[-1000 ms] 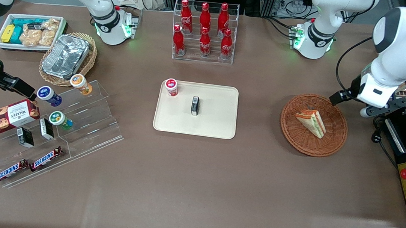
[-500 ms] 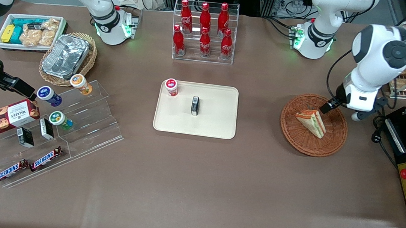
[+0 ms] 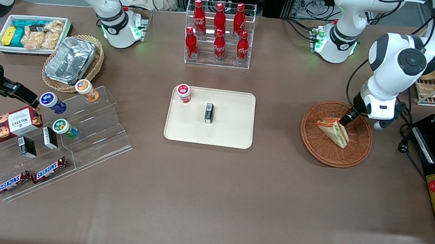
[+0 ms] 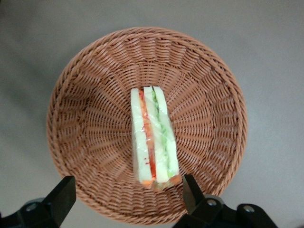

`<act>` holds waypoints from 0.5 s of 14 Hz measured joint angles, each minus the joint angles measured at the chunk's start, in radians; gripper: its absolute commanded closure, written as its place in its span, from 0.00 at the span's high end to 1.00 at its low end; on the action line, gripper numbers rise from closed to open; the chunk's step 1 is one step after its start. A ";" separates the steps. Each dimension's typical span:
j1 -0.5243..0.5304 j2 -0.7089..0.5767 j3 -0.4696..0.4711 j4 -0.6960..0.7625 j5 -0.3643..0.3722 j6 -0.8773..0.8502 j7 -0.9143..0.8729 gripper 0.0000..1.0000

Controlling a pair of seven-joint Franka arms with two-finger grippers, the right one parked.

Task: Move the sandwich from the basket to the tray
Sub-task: 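Lower the left gripper around the sandwich and close on it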

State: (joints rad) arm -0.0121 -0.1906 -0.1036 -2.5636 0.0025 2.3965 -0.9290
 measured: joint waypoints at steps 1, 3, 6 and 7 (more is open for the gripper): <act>0.000 0.017 0.000 -0.001 0.000 0.027 -0.012 1.00; 0.000 0.056 0.000 -0.002 0.000 0.082 -0.047 1.00; -0.010 0.094 -0.001 -0.002 0.000 0.123 -0.092 1.00; -0.022 0.104 -0.002 -0.002 0.000 0.131 -0.108 0.99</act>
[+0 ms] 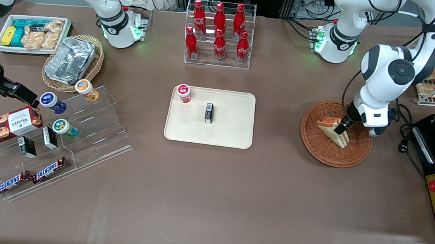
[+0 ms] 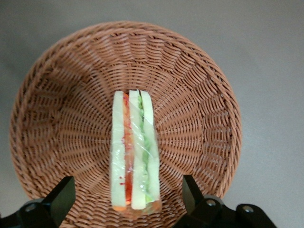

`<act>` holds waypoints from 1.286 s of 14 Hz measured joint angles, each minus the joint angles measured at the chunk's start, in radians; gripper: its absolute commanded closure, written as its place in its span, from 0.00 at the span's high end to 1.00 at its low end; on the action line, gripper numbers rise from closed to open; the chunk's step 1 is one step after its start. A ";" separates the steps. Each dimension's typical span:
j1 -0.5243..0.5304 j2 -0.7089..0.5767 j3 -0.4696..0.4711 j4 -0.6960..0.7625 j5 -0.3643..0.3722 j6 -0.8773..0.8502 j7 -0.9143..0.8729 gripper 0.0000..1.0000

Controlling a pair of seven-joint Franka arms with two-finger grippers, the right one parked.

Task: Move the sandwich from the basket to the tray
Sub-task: 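Lower the left gripper around the sandwich and close on it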

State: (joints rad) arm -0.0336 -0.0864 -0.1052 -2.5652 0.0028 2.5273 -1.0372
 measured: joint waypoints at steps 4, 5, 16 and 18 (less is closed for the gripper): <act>-0.049 0.031 -0.002 -0.001 0.018 0.006 -0.026 0.99; -0.050 0.036 -0.001 -0.004 0.032 0.007 -0.027 0.99; -0.050 0.055 0.002 -0.016 0.078 0.038 -0.029 0.89; -0.050 0.056 0.002 -0.016 0.100 0.041 -0.041 0.88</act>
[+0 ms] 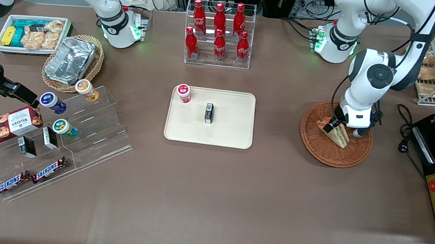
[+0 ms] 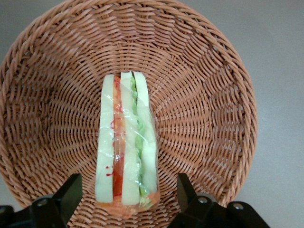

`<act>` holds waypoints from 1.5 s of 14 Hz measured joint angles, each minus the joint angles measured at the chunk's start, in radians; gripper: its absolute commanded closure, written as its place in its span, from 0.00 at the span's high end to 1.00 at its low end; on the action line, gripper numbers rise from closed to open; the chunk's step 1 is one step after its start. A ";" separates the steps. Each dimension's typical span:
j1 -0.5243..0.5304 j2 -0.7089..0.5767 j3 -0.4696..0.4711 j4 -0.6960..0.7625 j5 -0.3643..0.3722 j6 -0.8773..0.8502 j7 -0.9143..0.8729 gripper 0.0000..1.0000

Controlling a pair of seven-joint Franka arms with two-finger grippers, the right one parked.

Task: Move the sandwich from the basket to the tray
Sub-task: 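Lower the left gripper around the sandwich and close on it, then lift the sandwich upright out of the basket with the left gripper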

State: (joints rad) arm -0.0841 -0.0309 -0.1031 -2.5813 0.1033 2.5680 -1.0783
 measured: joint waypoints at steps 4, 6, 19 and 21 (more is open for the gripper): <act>0.000 0.015 0.000 -0.001 0.068 0.026 -0.079 0.55; 0.000 0.020 0.000 -0.001 0.073 0.031 -0.102 0.30; -0.065 -0.079 -0.039 0.517 0.044 -0.755 0.073 0.00; -0.061 -0.080 -0.038 0.615 -0.028 -0.847 0.187 0.00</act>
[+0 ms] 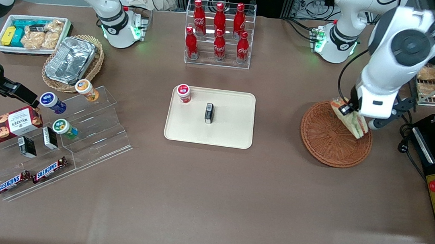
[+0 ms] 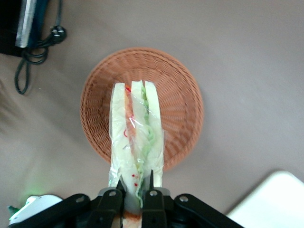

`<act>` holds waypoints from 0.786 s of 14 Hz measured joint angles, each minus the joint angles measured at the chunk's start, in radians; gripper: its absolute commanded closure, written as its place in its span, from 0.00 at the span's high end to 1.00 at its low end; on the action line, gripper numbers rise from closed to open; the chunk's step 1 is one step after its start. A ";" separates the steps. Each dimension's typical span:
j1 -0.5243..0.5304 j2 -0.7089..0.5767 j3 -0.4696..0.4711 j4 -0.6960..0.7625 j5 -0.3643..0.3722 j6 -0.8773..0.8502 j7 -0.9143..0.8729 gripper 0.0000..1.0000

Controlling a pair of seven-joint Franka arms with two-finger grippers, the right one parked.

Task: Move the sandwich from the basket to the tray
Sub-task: 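Lift the sandwich upright out of the basket with the left gripper, then carry the sandwich over the cream tray with the left gripper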

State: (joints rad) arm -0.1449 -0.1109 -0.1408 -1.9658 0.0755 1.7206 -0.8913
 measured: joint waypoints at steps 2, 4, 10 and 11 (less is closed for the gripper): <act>0.006 -0.001 0.004 0.097 -0.068 -0.100 0.111 0.00; 0.017 -0.001 0.006 0.162 -0.119 -0.156 0.206 0.00; -0.018 0.034 -0.120 0.171 -0.192 -0.110 0.254 0.00; -0.043 0.049 -0.136 0.163 -0.192 -0.068 0.248 0.00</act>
State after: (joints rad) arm -0.1875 -0.0614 -0.2766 -1.8024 -0.1169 1.6531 -0.6433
